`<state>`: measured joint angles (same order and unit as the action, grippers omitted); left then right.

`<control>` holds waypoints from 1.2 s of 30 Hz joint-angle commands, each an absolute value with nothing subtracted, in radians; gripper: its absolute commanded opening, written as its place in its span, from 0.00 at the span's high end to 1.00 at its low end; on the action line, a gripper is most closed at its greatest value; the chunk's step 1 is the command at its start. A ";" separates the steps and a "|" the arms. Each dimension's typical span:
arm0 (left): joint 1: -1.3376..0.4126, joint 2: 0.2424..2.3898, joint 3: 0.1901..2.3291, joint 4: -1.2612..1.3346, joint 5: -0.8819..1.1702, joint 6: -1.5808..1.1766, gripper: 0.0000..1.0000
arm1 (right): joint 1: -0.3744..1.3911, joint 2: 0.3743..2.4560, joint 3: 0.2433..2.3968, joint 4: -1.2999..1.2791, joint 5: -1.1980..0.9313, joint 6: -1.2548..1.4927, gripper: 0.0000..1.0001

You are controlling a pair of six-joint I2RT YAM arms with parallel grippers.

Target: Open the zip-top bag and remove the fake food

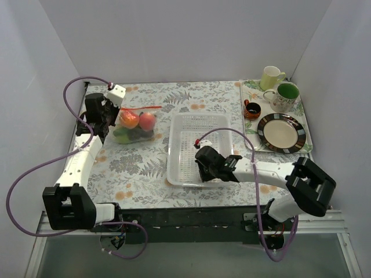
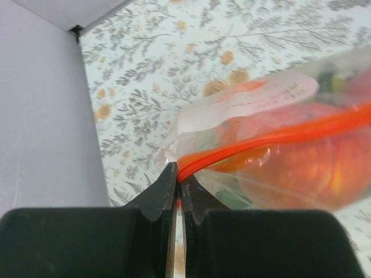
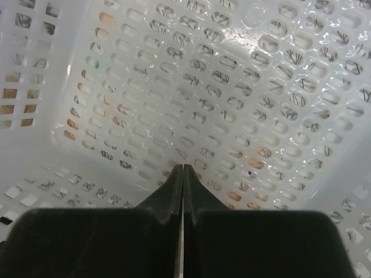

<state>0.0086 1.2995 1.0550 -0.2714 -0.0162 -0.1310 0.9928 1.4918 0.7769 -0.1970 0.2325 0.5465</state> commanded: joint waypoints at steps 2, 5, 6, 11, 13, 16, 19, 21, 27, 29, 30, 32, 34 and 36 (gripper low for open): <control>-0.023 1.181 1.121 -0.544 0.104 -0.202 1.00 | 1.028 1.338 0.719 -0.252 0.275 0.574 0.99; -0.023 1.134 1.137 -0.632 0.146 -0.218 1.00 | 1.028 1.309 0.811 -0.294 0.324 0.483 0.99; -0.025 1.114 1.140 -0.655 0.156 -0.221 1.00 | 1.028 1.310 0.848 -0.304 0.327 0.444 0.99; -0.026 1.068 1.147 -0.808 0.254 -0.242 1.00 | 1.028 1.405 1.228 -0.354 0.322 0.201 0.92; -0.028 1.052 1.140 -0.862 0.282 -0.245 1.00 | 1.028 1.445 1.337 -0.354 0.220 0.131 0.62; -0.029 1.039 1.121 -0.912 0.314 -0.241 1.00 | 1.028 1.532 1.514 -0.293 0.053 0.091 0.34; -0.031 1.034 1.117 -0.945 0.327 -0.232 1.00 | 1.035 1.589 1.574 -0.190 -0.091 0.014 0.25; -0.029 1.029 1.120 -0.960 0.328 -0.222 0.99 | 1.043 1.612 1.574 -0.149 -0.147 -0.055 0.20; -0.031 1.038 1.137 -0.980 0.331 -0.199 0.99 | 1.058 1.693 1.569 -0.130 -0.316 -0.156 0.21; -0.032 1.048 1.146 -0.988 0.339 -0.196 0.98 | 1.080 1.706 1.563 -0.112 -0.318 -0.164 0.22; -0.032 1.055 1.150 -0.992 0.339 -0.196 0.98 | 1.088 1.712 1.562 -0.107 -0.304 -0.172 0.22; -0.032 1.061 1.167 -0.994 0.342 -0.195 0.98 | 1.110 1.736 1.569 -0.107 -0.287 -0.176 0.25; -0.032 1.066 1.178 -0.996 0.347 -0.195 0.98 | 1.120 1.759 1.578 -0.109 -0.272 -0.179 0.26; -0.032 1.068 1.180 -0.997 0.348 -0.195 0.98 | 1.129 1.775 1.585 -0.109 -0.267 -0.173 0.27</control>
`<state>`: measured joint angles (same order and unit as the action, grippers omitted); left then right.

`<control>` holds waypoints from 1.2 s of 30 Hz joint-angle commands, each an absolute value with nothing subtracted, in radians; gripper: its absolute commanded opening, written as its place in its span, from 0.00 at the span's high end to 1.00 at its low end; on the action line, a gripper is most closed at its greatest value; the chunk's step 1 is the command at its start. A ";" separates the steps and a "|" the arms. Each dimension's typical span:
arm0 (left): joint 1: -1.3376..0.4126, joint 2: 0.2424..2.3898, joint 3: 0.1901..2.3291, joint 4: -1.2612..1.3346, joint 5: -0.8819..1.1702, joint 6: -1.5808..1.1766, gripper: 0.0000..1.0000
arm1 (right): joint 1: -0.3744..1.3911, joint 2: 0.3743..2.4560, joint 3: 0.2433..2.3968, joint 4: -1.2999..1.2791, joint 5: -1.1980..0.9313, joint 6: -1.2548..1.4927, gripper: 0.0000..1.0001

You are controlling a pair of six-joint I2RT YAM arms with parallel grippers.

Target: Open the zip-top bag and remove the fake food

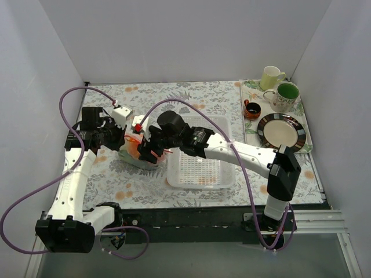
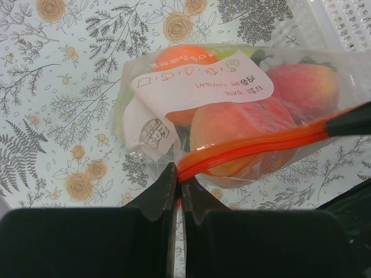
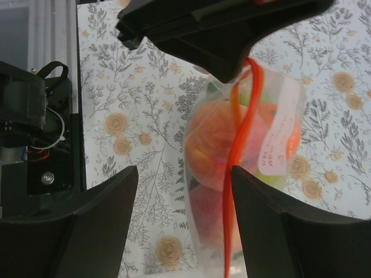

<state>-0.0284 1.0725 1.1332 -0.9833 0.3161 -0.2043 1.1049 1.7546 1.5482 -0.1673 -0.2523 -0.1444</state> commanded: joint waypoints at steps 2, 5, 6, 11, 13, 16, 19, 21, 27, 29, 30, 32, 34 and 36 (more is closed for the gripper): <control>-0.032 1.069 1.181 -1.000 0.354 -0.195 0.98 | 1.132 1.793 1.598 -0.104 -0.262 -0.170 0.29; -0.032 1.068 1.186 -1.011 0.362 -0.190 0.98 | 1.134 1.818 1.617 -0.100 -0.203 -0.167 0.37; -0.032 1.068 1.190 -1.023 0.367 -0.189 0.98 | 1.134 1.822 1.617 -0.091 -0.180 -0.170 0.39; -0.032 1.063 1.213 -1.068 0.383 -0.160 0.98 | 1.132 1.836 1.614 -0.066 -0.129 -0.202 0.51; -0.032 1.061 1.218 -1.092 0.391 -0.146 0.98 | 1.131 1.838 1.614 -0.061 -0.107 -0.209 0.56; -0.032 1.058 1.226 -1.120 0.397 -0.121 0.98 | 1.129 1.838 1.617 -0.060 -0.060 -0.233 0.62; -0.032 1.055 1.226 -1.138 0.399 -0.100 0.98 | 1.129 1.835 1.628 -0.064 -0.005 -0.268 0.61; -0.032 1.055 1.227 -1.146 0.396 -0.095 0.98 | 1.129 1.824 1.628 -0.055 0.058 -0.288 0.48; -0.032 1.057 1.229 -1.154 0.396 -0.084 0.98 | 1.129 1.813 1.626 -0.029 0.094 -0.357 0.31; -0.032 1.055 1.232 -1.155 0.397 -0.084 0.98 | 1.131 1.819 1.637 -0.035 0.089 -0.365 0.31; -0.032 1.057 1.233 -1.158 0.397 -0.081 0.98 | 1.129 1.830 1.643 -0.044 0.083 -0.365 0.31; -0.032 1.055 1.241 -1.163 0.397 -0.077 0.98 | 1.129 1.842 1.661 -0.055 0.074 -0.368 0.37; -0.032 1.054 1.246 -1.167 0.396 -0.074 0.98 | 1.129 1.862 1.675 -0.069 0.060 -0.368 0.43; -0.032 1.054 1.253 -1.173 0.397 -0.068 0.98 | 1.127 1.877 1.690 -0.071 0.046 -0.362 0.53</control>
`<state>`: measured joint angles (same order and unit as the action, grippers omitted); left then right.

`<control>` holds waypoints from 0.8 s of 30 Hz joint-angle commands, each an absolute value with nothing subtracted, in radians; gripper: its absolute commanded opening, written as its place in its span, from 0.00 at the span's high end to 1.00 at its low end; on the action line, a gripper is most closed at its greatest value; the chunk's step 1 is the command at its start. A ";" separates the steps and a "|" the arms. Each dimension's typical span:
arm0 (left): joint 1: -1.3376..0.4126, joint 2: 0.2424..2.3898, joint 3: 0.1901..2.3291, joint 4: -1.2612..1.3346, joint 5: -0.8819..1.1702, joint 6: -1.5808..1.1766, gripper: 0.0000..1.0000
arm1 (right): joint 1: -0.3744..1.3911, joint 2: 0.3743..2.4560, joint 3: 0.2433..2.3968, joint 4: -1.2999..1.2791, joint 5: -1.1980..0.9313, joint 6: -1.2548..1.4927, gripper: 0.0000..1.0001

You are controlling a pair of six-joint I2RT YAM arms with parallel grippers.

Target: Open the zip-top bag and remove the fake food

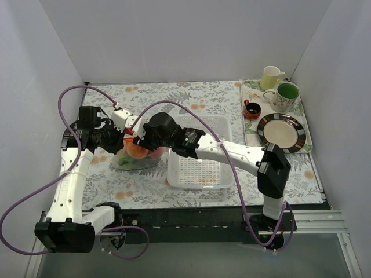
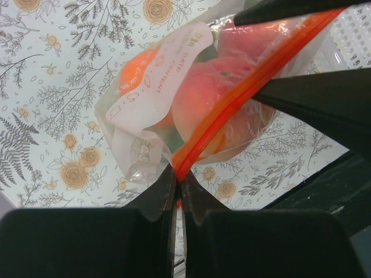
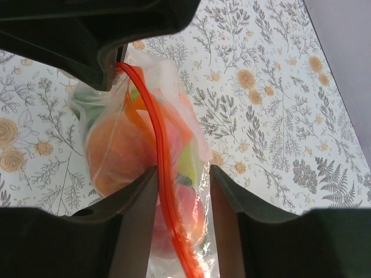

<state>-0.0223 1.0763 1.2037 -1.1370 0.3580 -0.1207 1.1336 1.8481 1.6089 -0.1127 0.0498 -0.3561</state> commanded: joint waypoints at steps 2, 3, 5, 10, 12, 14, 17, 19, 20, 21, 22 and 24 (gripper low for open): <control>-0.032 1.054 1.259 -1.178 0.399 -0.064 0.98 | 1.121 1.887 1.703 -0.078 0.022 -0.354 0.62; -0.032 1.055 1.264 -1.175 0.400 -0.064 0.96 | 1.118 1.896 1.719 -0.084 0.006 -0.342 0.66; -0.032 1.055 1.267 -1.175 0.413 -0.063 0.88 | 1.112 1.904 1.736 -0.095 -0.037 -0.330 0.80; -0.032 1.078 1.281 -1.177 0.475 -0.054 0.80 | 1.083 1.911 1.764 -0.097 -0.115 -0.269 0.99; -0.032 1.088 1.285 -1.161 0.491 -0.058 0.48 | 1.071 1.910 1.769 -0.098 -0.144 -0.255 0.99; -0.032 1.095 1.293 -1.144 0.492 -0.067 0.32 | 1.062 1.907 1.775 -0.104 -0.146 -0.242 0.99; -0.032 1.094 1.299 -1.115 0.463 -0.071 0.22 | 1.043 1.899 1.773 -0.118 -0.147 -0.229 0.99; -0.032 1.086 1.302 -1.111 0.453 -0.064 0.16 | 1.020 1.898 1.773 -0.126 -0.156 -0.216 0.99; -0.032 1.078 1.307 -1.108 0.445 -0.060 0.13 | 1.011 1.894 1.773 -0.127 -0.160 -0.198 0.99; -0.032 1.069 1.305 -1.103 0.425 -0.055 0.11 | 1.003 1.894 1.773 -0.127 -0.166 -0.189 0.99; -0.032 1.062 1.305 -1.100 0.413 -0.049 0.09 | 0.982 1.894 1.775 -0.127 -0.169 -0.177 0.99; -0.032 1.025 1.295 -1.086 0.379 -0.028 0.08 | 0.957 1.893 1.778 -0.127 -0.179 -0.144 0.99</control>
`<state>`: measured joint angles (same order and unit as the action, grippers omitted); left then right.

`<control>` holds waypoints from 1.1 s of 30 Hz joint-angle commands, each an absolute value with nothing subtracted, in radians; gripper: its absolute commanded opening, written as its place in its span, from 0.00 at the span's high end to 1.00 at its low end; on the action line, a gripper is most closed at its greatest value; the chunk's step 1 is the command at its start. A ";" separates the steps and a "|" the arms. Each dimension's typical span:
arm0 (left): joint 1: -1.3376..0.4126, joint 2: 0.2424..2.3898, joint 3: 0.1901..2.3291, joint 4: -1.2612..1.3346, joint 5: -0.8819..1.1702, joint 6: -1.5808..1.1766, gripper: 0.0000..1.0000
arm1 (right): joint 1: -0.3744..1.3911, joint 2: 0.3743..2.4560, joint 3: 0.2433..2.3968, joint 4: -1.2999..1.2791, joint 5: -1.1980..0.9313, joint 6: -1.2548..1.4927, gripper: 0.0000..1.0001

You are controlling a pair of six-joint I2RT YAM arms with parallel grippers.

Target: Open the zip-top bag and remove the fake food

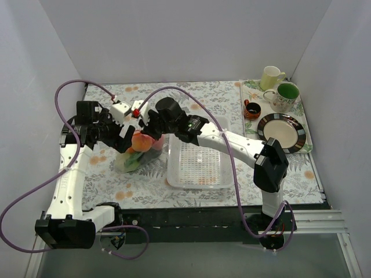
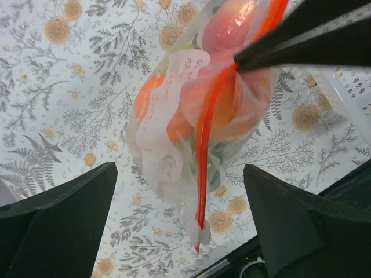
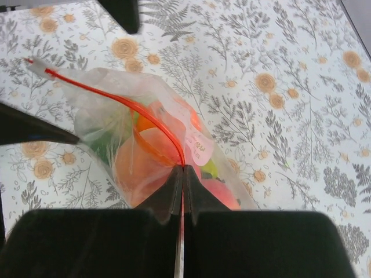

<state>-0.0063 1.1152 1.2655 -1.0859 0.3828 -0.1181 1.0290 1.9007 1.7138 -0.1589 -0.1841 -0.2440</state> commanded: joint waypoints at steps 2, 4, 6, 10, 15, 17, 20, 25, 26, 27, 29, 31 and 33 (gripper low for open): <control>-0.032 0.996 1.281 -1.074 0.368 -0.005 0.06 | 0.924 1.893 1.778 -0.130 -0.193 -0.123 0.99; -0.032 0.945 1.241 -1.059 0.371 0.027 0.06 | 0.898 1.887 1.770 -0.127 -0.228 -0.100 0.99; -0.032 0.904 1.195 -1.045 0.399 0.047 0.06 | 0.893 1.879 1.760 -0.129 -0.232 -0.098 0.99; -0.032 0.824 1.093 -0.988 0.506 0.072 0.05 | 0.888 1.871 1.743 -0.141 -0.221 -0.103 0.99; -0.032 0.694 0.873 -0.772 0.584 0.035 0.05 | 0.882 1.849 1.721 -0.141 -0.235 -0.100 0.99; -0.032 0.652 0.772 -0.636 0.575 -0.023 0.05 | 0.884 1.838 1.709 -0.138 -0.242 -0.095 0.99; -0.031 0.612 0.646 -0.443 0.552 -0.073 0.06 | 0.882 1.825 1.694 -0.132 -0.248 -0.091 0.99; -0.006 0.575 0.511 -0.168 0.589 -0.277 0.09 | 0.882 1.807 1.675 -0.147 -0.245 -0.100 0.99; -0.002 0.578 0.499 -0.114 0.613 -0.310 0.09 | 0.882 1.801 1.672 -0.147 -0.242 -0.101 0.99; 0.030 0.587 0.482 -0.094 0.671 -0.374 0.10 | 0.881 1.798 1.664 -0.147 -0.242 -0.101 0.99; 0.054 0.604 0.472 -0.022 0.699 -0.443 0.11 | 0.879 1.787 1.660 -0.146 -0.245 -0.100 0.99; 0.074 0.639 0.477 -0.005 0.744 -0.524 0.11 | 0.877 1.781 1.654 -0.144 -0.252 -0.095 0.99; 0.123 0.664 0.485 0.044 0.802 -0.557 0.13 | 0.876 1.772 1.654 -0.147 -0.258 -0.095 0.99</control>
